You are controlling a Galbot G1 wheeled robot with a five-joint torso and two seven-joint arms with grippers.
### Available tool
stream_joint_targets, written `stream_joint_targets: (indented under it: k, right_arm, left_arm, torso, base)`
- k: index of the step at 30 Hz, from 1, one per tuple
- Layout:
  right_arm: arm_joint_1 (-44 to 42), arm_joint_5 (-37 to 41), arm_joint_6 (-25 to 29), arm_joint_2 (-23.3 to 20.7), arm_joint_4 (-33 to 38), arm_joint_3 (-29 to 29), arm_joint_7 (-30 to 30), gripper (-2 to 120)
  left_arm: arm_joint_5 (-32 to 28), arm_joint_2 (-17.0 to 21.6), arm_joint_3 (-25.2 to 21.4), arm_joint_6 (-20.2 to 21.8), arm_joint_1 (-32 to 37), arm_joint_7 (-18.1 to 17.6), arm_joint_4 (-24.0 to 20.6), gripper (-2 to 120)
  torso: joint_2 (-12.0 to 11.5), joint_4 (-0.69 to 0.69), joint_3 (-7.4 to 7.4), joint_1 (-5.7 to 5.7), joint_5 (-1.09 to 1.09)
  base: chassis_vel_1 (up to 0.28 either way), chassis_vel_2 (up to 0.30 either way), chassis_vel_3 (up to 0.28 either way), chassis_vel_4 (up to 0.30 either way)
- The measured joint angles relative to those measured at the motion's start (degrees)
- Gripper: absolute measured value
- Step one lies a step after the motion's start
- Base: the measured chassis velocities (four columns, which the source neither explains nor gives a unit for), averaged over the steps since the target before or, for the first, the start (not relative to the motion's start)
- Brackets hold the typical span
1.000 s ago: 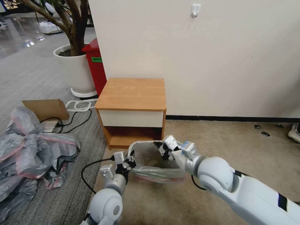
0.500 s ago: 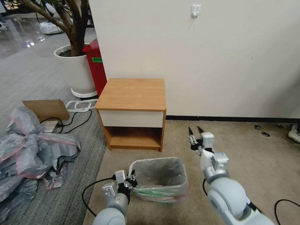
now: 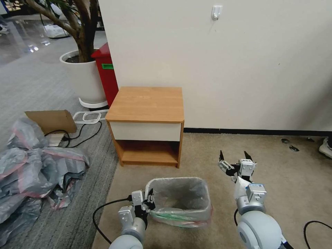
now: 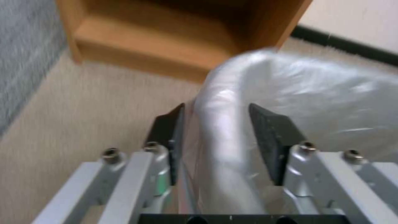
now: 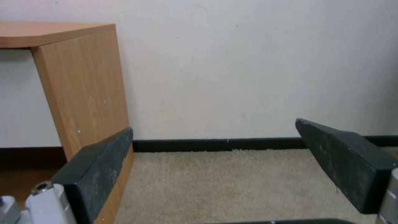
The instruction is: Pick up the garbage bag from the table and place it over the trash can.
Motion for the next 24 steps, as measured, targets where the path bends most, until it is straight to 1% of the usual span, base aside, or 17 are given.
stream_joint_targets:
  k: [2, 3, 5, 8, 9, 11, 12, 13, 14, 15, 16, 17, 18, 21, 22, 23, 24]
  right_arm:
    - [0.1, 0.0, 0.2, 0.1, -0.2, -0.2, 0.0, 100]
    - [0.2, 0.0, 0.4, 0.1, -0.3, -0.4, 0.1, 100]
    - [0.2, 0.1, 0.6, 0.1, -0.4, -0.5, 0.1, 100]
    - [-0.1, 0.4, 1.9, 0.0, -0.8, -0.9, 0.2, 100]
    - [-0.1, 0.4, 1.9, 0.0, -0.8, -0.9, 0.2, 100]
    - [-0.9, 1.1, 3.3, -0.3, -0.9, -0.6, 0.0, 100]
    - [-1.4, 1.5, 3.9, -0.4, -0.9, -0.2, 0.0, 100]
    - [-1.4, 1.5, 3.9, -0.4, -0.9, -0.2, 0.0, 100]
    - [-2.8, 2.6, 5.2, -0.6, -0.7, 0.6, -0.5, 100]
    - [-4.0, 3.2, 6.3, -0.6, -0.4, 1.3, -1.1, 100]
    - [-5.2, 3.7, 7.3, -0.6, -0.2, 2.0, -1.8, 100]
    - [-7.6, 4.3, 9.0, -0.4, 0.3, 3.4, -3.5, 100]
    - [-7.6, 4.3, 9.0, -0.4, 0.3, 3.4, -3.5, 100]
    - [-12.4, 4.9, 13.0, -0.3, 0.9, 5.7, -6.8, 100]
    - [-13.4, 5.0, 14.1, -0.2, 0.9, 6.3, -7.4, 100]
    - [-13.4, 5.0, 14.1, -0.2, 0.9, 6.3, -7.4, 100]
    - [-14.5, 5.0, 15.6, 0.1, 0.9, 7.0, -8.1, 100]
  left_arm:
    - [0.0, 0.1, 0.0, -0.1, 0.0, 0.0, -0.7, 50]
    - [0.0, 0.1, -0.1, -0.1, 0.0, 0.1, -1.4, 57]
    - [0.0, 0.1, -0.2, -0.2, 0.1, 0.1, -1.8, 60]
    - [0.0, 0.2, -0.7, -1.2, 0.6, 0.5, -3.2, 75]
    - [0.0, 0.2, -0.7, -1.2, 0.6, 0.5, -3.2, 75]
    - [1.1, 0.5, -2.8, -2.9, 1.3, 2.0, -4.5, 85]
    - [2.3, 0.8, -4.4, -3.8, 1.8, 3.3, -5.2, 87]
    - [2.3, 0.8, -4.4, -3.8, 1.8, 3.3, -5.2, 87]
    - [5.0, 1.6, -7.5, -5.5, 3.0, 6.4, -6.4, 93]
    - [7.0, 2.3, -9.4, -6.8, 3.9, 8.4, -7.0, 98]
    - [9.0, 3.2, -11.3, -8.2, 4.8, 10.0, -7.5, 99]
    - [12.6, 4.4, -14.9, -10.5, 6.6, 12.9, -8.1, 99]
    - [12.6, 4.4, -14.9, -10.5, 6.6, 12.9, -8.1, 99]
    - [18.1, 4.9, -23.0, -13.7, 10.7, 19.2, -9.7, 100]
    - [19.0, 4.9, -25.3, -14.3, 11.8, 20.5, -10.3, 100]
    - [19.0, 4.9, -25.3, -14.3, 11.8, 20.5, -10.3, 100]
    - [20.0, 4.9, -27.8, -14.9, 13.0, 21.7, -10.8, 100]
  torso:
    - [0.0, 0.0, 0.0, 0.0, 0.0]
    - [0.0, 0.0, 0.0, 0.0, 0.01]
    - [0.0, 0.01, 0.0, 0.0, 0.01]
    - [0.0, 0.01, 0.0, 0.0, 0.01]
    - [0.0, 0.01, 0.0, 0.0, 0.01]
    - [0.0, 0.01, 0.0, 0.0, 0.01]
    - [0.0, 0.01, 0.0, 0.0, 0.02]
    - [0.0, 0.01, 0.0, 0.0, 0.02]
    - [0.0, 0.01, 0.0, 0.0, 0.01]
    - [0.0, 0.01, 0.0, 0.0, 0.03]
    - [0.0, 0.02, -0.01, 0.0, 0.02]
    - [0.0, 0.0, -0.01, 0.01, 0.03]
    - [0.0, 0.0, -0.01, 0.01, 0.03]
    - [0.0, 0.01, -0.01, 0.0, 0.01]
    - [0.0, 0.01, -0.01, 0.0, 0.02]
    - [0.0, 0.01, -0.01, 0.0, 0.02]
    - [0.0, 0.01, -0.01, 0.01, 0.02]
  base:
    - [0.0, 0.0, 0.0, 0.0]
    - [0.0, 0.0, 0.0, 0.0]
    - [0.0, 0.0, 0.0, 0.0]
    - [0.0, 0.0, 0.0, 0.0]
    - [0.0, 0.0, 0.0, 0.0]
    - [0.0, 0.0, 0.0, 0.0]
    - [0.0, 0.0, 0.0, 0.0]
    - [0.0, 0.0, 0.0, 0.0]
    - [0.0, 0.0, 0.0, 0.0]
    - [0.0, 0.0, 0.0, 0.0]
    - [0.0, 0.0, 0.0, 0.0]
    - [0.0, 0.0, 0.0, 0.0]
    - [0.0, 0.0, 0.0, 0.0]
    - [0.0, 0.0, 0.0, 0.0]
    - [0.0, 0.0, 0.0, 0.0]
    - [0.0, 0.0, 0.0, 0.0]
    - [0.0, 0.0, 0.0, 0.0]
